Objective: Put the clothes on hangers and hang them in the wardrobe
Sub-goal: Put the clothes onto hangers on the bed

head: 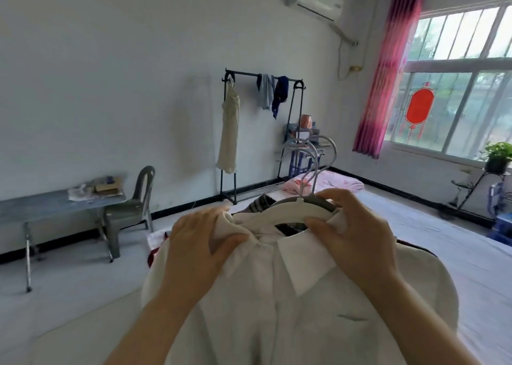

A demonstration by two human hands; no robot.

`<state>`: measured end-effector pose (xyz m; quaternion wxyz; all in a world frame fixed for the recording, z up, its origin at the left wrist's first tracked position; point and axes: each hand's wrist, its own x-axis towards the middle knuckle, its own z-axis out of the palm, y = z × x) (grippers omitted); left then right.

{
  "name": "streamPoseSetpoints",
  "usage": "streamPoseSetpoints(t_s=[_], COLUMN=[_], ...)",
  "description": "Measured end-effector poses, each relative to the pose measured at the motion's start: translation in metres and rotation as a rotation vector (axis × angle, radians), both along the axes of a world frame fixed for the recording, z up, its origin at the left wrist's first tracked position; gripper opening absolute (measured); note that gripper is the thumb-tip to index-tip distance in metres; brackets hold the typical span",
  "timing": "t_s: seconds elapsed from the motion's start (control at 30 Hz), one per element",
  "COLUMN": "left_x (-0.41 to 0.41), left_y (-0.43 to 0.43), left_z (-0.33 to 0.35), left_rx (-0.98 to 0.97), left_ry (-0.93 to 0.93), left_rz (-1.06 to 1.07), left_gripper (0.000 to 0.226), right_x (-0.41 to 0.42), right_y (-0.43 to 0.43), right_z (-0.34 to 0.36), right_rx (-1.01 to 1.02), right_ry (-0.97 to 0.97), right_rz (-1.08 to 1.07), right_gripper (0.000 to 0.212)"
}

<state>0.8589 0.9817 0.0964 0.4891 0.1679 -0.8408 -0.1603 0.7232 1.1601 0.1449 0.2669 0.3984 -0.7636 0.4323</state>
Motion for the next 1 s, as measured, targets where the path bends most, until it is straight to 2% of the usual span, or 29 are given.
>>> streamPoseSetpoints(t_s=[0.1,0.2,0.4,0.5,0.6,0.83,1.0], left_x=[0.036,0.062,0.073,0.061,0.04,-0.02,-0.059], left_y=[-0.065,-0.124,-0.208,-0.242,-0.272,-0.333,-0.371], left_z=[-0.014,-0.029,-0.055,-0.072,-0.089,-0.125,-0.136], left_rx=[0.054,0.058,0.086,0.129,0.163,0.222,0.254], left_ry=[-0.043,-0.099,-0.169,-0.205,-0.234,-0.265,-0.327], left_rz=[0.014,0.019,-0.028,-0.079,-0.126,-0.245,-0.371], left_gripper=[0.061,0.067,0.064,0.055,0.056,0.069,0.062], right_x=[0.031,0.055,0.077,0.072,0.057,0.014,-0.001], right_y=[-0.068,-0.126,-0.206,-0.236,-0.264,-0.318,-0.343], right_z=[-0.017,-0.034,-0.072,-0.089,-0.106,-0.146,-0.156], right_rx=[0.02,0.06,0.068,0.091,0.086,0.079,0.129], right_ry=[-0.032,-0.039,-0.08,-0.062,-0.042,-0.021,-0.068], right_rz=[0.013,0.021,-0.032,-0.094,-0.156,-0.244,-0.327], right_gripper=[0.039,0.037,0.044,0.051,0.052,0.034,0.028])
